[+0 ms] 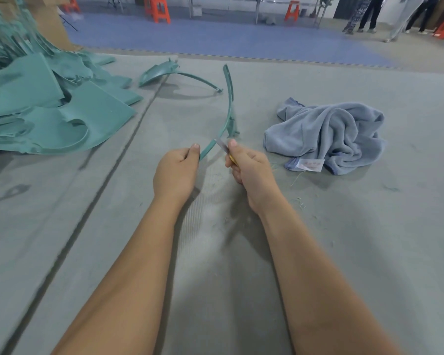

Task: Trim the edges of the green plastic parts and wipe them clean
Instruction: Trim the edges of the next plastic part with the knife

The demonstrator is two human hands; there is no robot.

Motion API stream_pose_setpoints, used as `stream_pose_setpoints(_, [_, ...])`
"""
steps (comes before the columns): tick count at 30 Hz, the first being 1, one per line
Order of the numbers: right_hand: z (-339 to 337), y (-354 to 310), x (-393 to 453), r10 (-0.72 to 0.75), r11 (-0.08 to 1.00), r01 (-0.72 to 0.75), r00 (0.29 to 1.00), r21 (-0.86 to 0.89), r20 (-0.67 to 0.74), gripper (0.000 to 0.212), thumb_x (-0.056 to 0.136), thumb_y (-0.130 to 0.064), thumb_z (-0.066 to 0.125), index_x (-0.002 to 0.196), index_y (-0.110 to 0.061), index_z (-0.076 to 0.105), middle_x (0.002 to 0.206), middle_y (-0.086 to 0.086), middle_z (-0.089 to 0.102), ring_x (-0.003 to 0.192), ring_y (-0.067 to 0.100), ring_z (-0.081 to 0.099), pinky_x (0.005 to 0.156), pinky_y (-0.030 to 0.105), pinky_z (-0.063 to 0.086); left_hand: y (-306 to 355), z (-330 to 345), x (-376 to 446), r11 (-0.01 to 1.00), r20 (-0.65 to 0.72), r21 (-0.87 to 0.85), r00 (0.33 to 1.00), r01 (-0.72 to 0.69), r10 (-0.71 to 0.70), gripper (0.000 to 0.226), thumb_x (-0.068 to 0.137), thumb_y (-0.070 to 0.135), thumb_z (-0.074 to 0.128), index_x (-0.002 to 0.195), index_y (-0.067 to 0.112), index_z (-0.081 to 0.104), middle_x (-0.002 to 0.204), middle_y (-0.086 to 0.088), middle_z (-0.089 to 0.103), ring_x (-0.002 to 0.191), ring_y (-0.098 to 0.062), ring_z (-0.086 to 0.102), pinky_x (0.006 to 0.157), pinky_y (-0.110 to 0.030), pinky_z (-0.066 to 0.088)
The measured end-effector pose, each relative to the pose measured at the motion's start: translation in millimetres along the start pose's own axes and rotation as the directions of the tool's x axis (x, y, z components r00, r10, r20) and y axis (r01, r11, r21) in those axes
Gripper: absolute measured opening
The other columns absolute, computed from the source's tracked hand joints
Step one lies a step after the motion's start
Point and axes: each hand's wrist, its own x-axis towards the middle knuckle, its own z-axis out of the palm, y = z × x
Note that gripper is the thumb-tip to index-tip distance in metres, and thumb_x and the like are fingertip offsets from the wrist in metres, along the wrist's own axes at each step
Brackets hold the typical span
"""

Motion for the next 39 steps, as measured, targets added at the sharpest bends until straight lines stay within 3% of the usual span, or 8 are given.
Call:
stream_pose_setpoints(4, [6,-1,1,0.017,1.000,-0.016,0.999,0.019,-0.047,0.045,0.096,-0.038,0.056,0.056,-0.024,0.044,0.054,-0.015,0.039,0.050,0.003,0.030,0.054,0.021,0.022,1,3,1,0.998,0.010,0.065,1.000,0.024,-0.025,0.053,0.099,0.047,0.036,0.057,0.014,0.039,0.054,0.000,0.044,0.054,-0.022,0.042,0.056,-0.033,0.032])
stream_pose_setpoints(9, [11,1,-4,-0.015,0.999,0.013,0.998,-0.030,-0.069,0.030,0.094,-0.038,0.058,0.073,-0.017,0.053,0.065,0.006,0.035,0.062,0.022,0.029,0.060,0.037,0.025,1,3,0,0.999,-0.021,0.023,0.999,0.040,-0.039,0.051,0.099,0.047,0.036,0.058,0.016,0.041,0.054,0.002,0.046,0.053,-0.020,0.043,0.055,-0.033,0.032])
stream_pose_setpoints(14, [0,4,-8,-0.049,0.995,0.051,0.998,-0.082,0.033,0.035,0.101,-0.030,0.049,0.069,-0.019,0.046,0.051,-0.004,0.051,0.044,0.008,0.037,0.047,0.019,0.032,0,1,-3,1.000,0.003,-0.015,1.000,0.011,-0.011,0.047,0.097,0.048,0.037,0.061,0.018,0.044,0.058,-0.001,0.047,0.056,-0.022,0.043,0.056,-0.033,0.031])
stream_pose_setpoints(18, [-3,2,-12,-0.055,0.995,0.062,0.994,-0.076,0.097,0.026,0.102,-0.019,0.047,0.081,-0.007,0.057,0.044,-0.004,0.041,0.040,0.005,0.033,0.042,0.015,0.028,1,2,-7,0.978,-0.014,-0.194,0.997,0.073,-0.077,0.048,0.091,0.051,0.027,0.061,0.019,0.047,0.066,0.000,0.057,0.069,-0.026,0.057,0.067,-0.038,0.043])
stream_pose_setpoints(22, [2,1,-14,-0.049,0.990,0.065,0.990,-0.123,0.131,0.028,0.100,-0.018,0.051,0.079,-0.004,0.062,0.041,-0.010,0.036,0.039,0.004,0.029,0.043,0.016,0.026,2,0,-9,0.947,-0.008,-0.312,0.997,0.074,-0.081,0.065,0.091,0.056,0.015,0.063,0.010,0.050,0.062,0.001,0.055,0.065,-0.022,0.049,0.068,-0.039,0.040])
stream_pose_setpoints(26, [1,2,-14,-0.038,0.982,0.065,0.988,-0.180,0.147,0.032,0.100,-0.022,0.053,0.072,-0.010,0.063,0.040,-0.009,0.035,0.039,0.005,0.028,0.044,0.016,0.026,2,1,-12,0.967,0.013,-0.253,1.000,0.027,-0.025,0.077,0.092,0.059,0.008,0.078,0.003,0.059,0.065,0.000,0.055,0.065,-0.019,0.048,0.067,-0.037,0.040])
stream_pose_setpoints(33, [-5,3,-4,0.015,1.000,-0.015,1.000,0.005,-0.004,0.035,0.101,-0.021,0.051,0.069,-0.010,0.059,0.041,-0.008,0.033,0.037,0.005,0.026,0.039,0.016,0.022,3,-1,-11,0.990,-0.017,-0.137,0.999,-0.030,0.028,0.071,0.102,0.047,0.007,0.055,0.013,0.048,0.055,0.000,0.049,0.057,-0.018,0.044,0.058,-0.033,0.032])
stream_pose_setpoints(39, [-4,7,-7,-0.039,0.993,0.055,0.988,-0.105,0.149,0.034,0.100,-0.021,0.053,0.069,-0.011,0.062,0.042,-0.007,0.035,0.039,0.005,0.028,0.042,0.014,0.026,3,-1,-12,0.981,-0.024,-0.195,1.000,-0.009,0.004,0.066,0.103,0.045,0.012,0.059,0.009,0.046,0.057,-0.002,0.046,0.056,-0.017,0.040,0.058,-0.034,0.030])
